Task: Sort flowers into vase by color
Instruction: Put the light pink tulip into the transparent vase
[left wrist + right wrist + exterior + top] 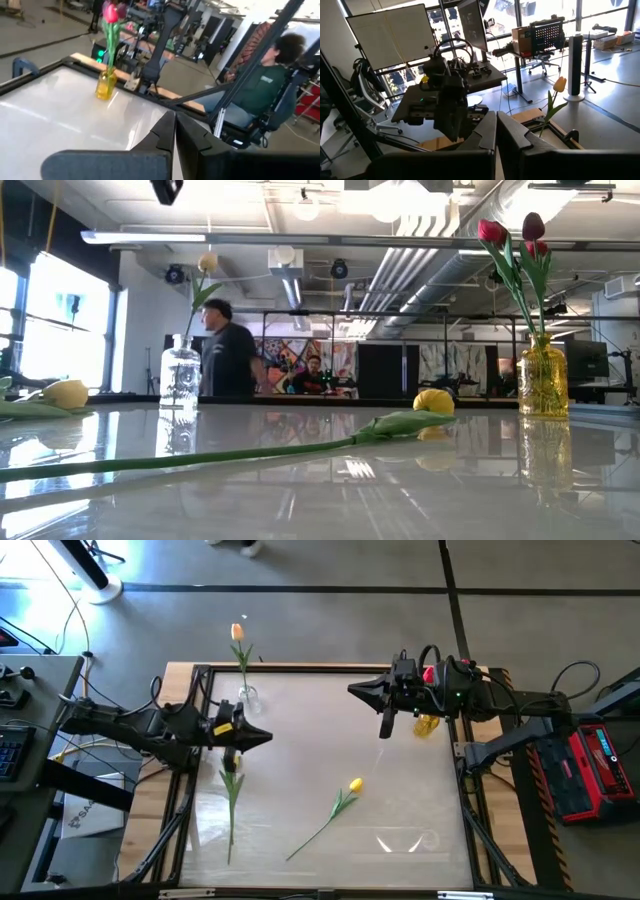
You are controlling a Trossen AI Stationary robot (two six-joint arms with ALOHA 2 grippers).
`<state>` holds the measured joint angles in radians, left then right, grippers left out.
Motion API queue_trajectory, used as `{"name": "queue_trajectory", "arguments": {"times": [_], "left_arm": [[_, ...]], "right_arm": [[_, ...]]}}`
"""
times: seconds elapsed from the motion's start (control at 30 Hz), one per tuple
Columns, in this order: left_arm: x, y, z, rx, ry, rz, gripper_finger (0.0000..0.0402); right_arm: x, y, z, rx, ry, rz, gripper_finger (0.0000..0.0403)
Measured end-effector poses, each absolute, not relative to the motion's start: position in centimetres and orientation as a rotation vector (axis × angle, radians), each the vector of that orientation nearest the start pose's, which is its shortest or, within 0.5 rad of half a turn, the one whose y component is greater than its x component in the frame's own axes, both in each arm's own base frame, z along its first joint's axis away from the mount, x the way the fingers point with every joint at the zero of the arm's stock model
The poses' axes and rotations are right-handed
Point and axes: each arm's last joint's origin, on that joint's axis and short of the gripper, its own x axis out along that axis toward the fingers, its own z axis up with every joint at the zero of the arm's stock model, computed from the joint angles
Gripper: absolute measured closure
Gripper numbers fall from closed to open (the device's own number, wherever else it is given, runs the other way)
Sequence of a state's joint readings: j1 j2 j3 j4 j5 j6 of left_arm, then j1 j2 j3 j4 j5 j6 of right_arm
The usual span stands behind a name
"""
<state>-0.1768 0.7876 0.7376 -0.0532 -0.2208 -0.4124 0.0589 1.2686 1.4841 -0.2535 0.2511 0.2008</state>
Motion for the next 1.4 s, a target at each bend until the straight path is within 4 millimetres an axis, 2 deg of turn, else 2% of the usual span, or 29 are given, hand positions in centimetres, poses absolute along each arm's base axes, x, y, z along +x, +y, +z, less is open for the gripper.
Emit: {"name": "queue_trajectory", "arguments": {"times": [0.2,0.27,0.47,0.8,0.97,1.1,1.4], "left_arm": [[17.3,-2.4,32.7,-0.515,0.102,0.104,0.0401],[17.1,-2.6,33.2,-0.537,0.115,0.108,0.0401],[15.9,-2.2,34.6,-0.48,0.255,0.226,0.0401],[14.1,-1.3,37.7,-0.486,0.278,0.325,0.0401],[13.3,-1.3,38.2,-0.502,0.33,0.336,0.0401],[12.6,-1.5,37.8,-0.483,0.4,0.335,0.0401],[12.0,-1.6,36.9,-0.483,0.513,0.331,0.0401]], "right_arm": [[26.4,0.8,46.3,0.193,0.018,-0.195,0.0402],[26.4,0.8,46.3,0.141,0.023,-0.198,0.0402],[26.4,0.8,46.3,0.064,0.033,-0.203,0.0402],[26.4,0.8,46.5,0.331,-0.019,-0.207,0.0402],[26.3,-0.1,46.6,0.361,-0.054,-0.342,0.0402],[27.2,-0.4,45.7,0.433,-0.033,-0.388,0.0402],[31.7,-0.6,42.5,0.527,0.034,-0.402,0.0402]]}}
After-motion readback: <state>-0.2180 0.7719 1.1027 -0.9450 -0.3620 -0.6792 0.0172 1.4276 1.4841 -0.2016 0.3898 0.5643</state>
